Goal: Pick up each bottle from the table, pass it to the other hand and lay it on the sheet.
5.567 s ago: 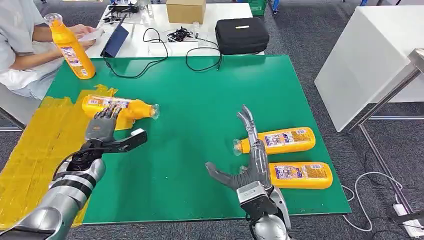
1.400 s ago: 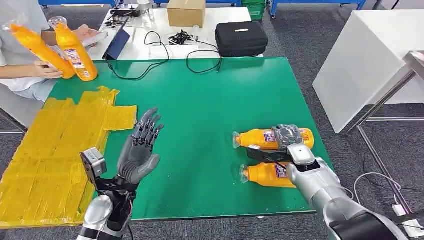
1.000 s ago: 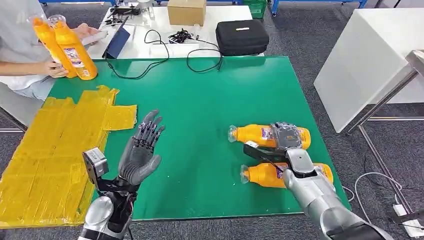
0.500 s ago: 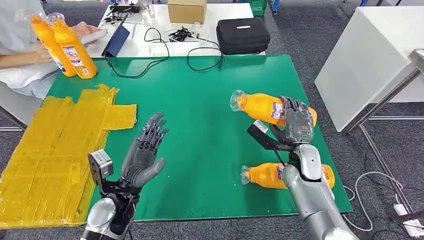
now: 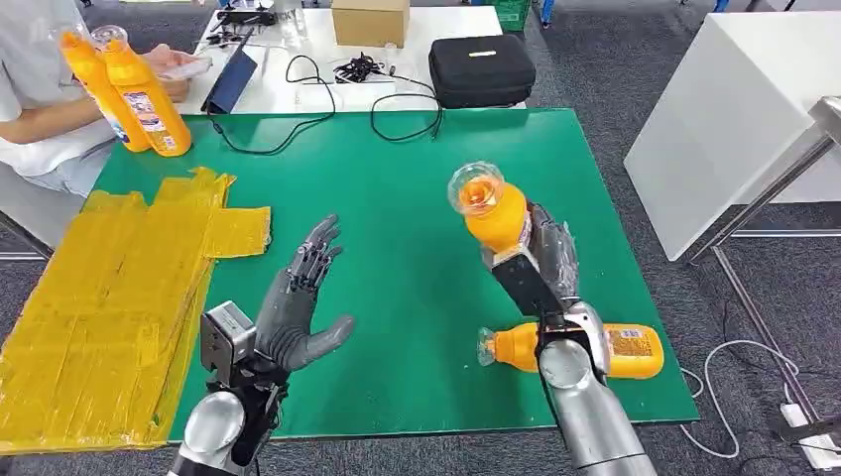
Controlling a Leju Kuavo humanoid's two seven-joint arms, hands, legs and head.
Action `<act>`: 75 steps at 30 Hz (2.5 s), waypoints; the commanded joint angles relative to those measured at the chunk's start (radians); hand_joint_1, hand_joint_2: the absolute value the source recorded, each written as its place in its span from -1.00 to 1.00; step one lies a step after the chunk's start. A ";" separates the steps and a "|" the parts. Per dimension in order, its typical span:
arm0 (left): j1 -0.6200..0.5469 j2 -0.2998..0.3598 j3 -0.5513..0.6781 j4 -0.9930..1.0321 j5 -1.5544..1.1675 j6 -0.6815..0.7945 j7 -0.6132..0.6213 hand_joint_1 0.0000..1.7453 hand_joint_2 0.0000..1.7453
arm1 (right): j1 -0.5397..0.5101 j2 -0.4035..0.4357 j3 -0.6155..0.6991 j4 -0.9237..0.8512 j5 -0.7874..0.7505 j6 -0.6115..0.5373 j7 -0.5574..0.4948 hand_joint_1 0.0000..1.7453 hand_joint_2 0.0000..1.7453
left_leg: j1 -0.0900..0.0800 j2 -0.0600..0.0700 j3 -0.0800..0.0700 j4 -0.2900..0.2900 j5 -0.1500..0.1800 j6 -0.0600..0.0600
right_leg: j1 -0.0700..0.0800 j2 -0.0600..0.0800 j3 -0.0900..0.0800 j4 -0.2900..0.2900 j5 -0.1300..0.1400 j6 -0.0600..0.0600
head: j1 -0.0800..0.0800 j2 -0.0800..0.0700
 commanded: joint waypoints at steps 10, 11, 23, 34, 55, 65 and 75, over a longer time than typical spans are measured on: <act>-0.050 0.018 -0.051 0.029 -0.003 0.001 0.001 -1.00 1.00 | -0.043 0.087 0.179 0.077 -0.065 0.073 -0.003 0.92 1.00 | 0.001 0.002 0.004 0.000 -0.002 -0.002 | 0.001 0.001 0.004 0.000 -0.001 -0.001 | 0.000 0.000; -0.052 0.018 -0.054 0.030 -0.001 0.001 0.000 -1.00 1.00 | -0.049 0.090 0.187 0.092 -0.064 0.069 -0.001 0.94 1.00 | 0.001 0.003 0.004 0.000 -0.002 -0.002 | 0.001 0.001 0.004 0.000 -0.001 -0.001 | 0.000 0.000; -0.062 0.015 -0.062 0.034 -0.002 0.002 -0.001 -1.00 1.00 | -0.059 0.112 0.216 0.120 -0.063 0.070 0.002 0.98 1.00 | 0.001 0.001 0.004 0.000 -0.002 -0.002 | 0.001 0.000 0.005 -0.001 -0.001 -0.001 | 0.000 0.000; -0.072 0.014 -0.077 0.060 -0.009 0.038 -0.002 -1.00 1.00 | -0.066 0.111 0.288 0.137 -0.101 0.071 -0.003 0.98 1.00 | 0.001 0.001 0.004 0.000 -0.001 -0.002 | 0.001 -0.001 0.004 -0.001 -0.001 -0.001 | 0.000 0.000; -0.098 0.006 -0.049 0.142 -0.022 0.081 0.013 -1.00 1.00 | -0.056 0.111 0.381 0.128 -0.042 0.025 -0.006 1.00 1.00 | 0.001 0.000 0.005 -0.001 -0.002 -0.002 | 0.001 -0.001 0.005 -0.001 -0.002 -0.001 | 0.000 0.000; -0.099 0.001 -0.031 0.160 -0.015 0.087 0.020 -1.00 1.00 | -0.044 0.105 0.438 0.098 -0.009 0.026 -0.009 0.98 1.00 | 0.001 0.000 0.006 0.000 -0.002 -0.002 | 0.001 -0.002 0.006 -0.001 -0.002 -0.001 | 0.000 0.000; -0.081 0.009 0.075 0.117 0.149 0.045 -0.016 -1.00 1.00 | -0.043 0.100 0.492 0.111 0.004 0.025 -0.010 0.96 1.00 | 0.001 0.002 0.007 0.000 -0.003 -0.003 | 0.001 0.001 0.006 -0.001 -0.002 -0.001 | 0.000 0.000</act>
